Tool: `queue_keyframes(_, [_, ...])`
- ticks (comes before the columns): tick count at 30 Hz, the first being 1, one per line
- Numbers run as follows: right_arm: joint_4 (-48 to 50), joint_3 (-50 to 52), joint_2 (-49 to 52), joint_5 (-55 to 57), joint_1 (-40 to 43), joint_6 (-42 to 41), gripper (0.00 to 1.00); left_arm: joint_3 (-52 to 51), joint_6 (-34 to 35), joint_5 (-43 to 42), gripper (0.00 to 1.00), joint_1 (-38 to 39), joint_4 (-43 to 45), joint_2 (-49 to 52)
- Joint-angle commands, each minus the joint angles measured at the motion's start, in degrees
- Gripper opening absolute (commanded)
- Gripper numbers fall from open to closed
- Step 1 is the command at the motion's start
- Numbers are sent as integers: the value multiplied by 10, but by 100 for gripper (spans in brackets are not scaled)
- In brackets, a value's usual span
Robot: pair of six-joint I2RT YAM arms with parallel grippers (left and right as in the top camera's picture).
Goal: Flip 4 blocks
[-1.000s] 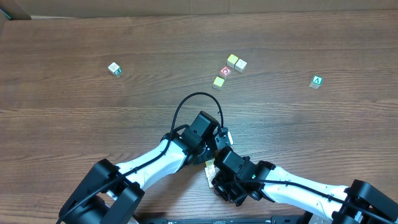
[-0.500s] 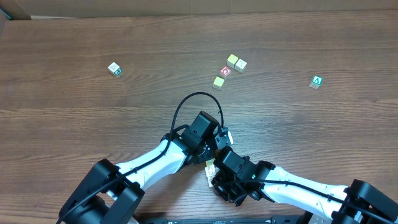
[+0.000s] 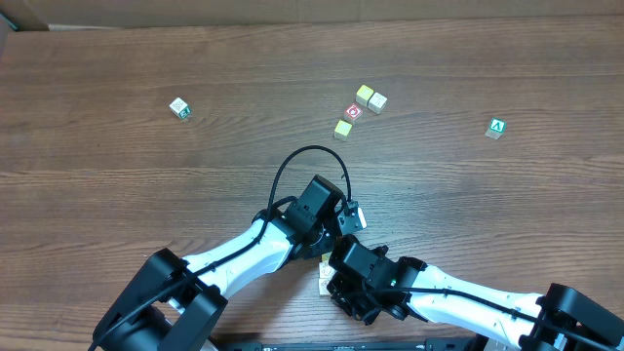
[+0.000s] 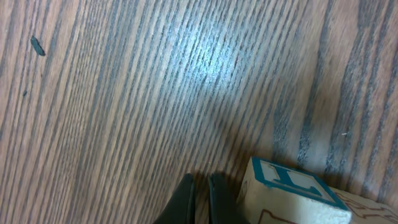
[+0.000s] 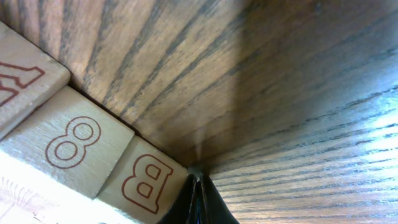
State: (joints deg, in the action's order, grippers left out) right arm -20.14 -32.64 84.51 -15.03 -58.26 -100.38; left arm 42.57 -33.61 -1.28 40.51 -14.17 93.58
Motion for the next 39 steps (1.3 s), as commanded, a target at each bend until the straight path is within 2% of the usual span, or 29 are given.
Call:
queue_keyframes(1, [-1,-4,12,35,-2,-9,4,-8,2,-12,4,6,-3,9])
queue_keyframes(12, [-31,-4,12,35,-2,-19,4,-8,5,-3,4,6,2,9])
queue_keyframes(19, [-40,-4,12,37,-2,-19,4,-8,52,34,4,1,33,9])
queue_keyframes(26, [-47,-4,11,37,-2,-16,4,-8,121,32,8,-33,44,9])
queue_keyframes(33, [-73,-4,-9,62,8,-12,4,-8,199,32,6,-73,34,9])
queue_keyframes(39, [-71,-4,-24,73,52,77,4,-8,277,32,4,-80,8,9])
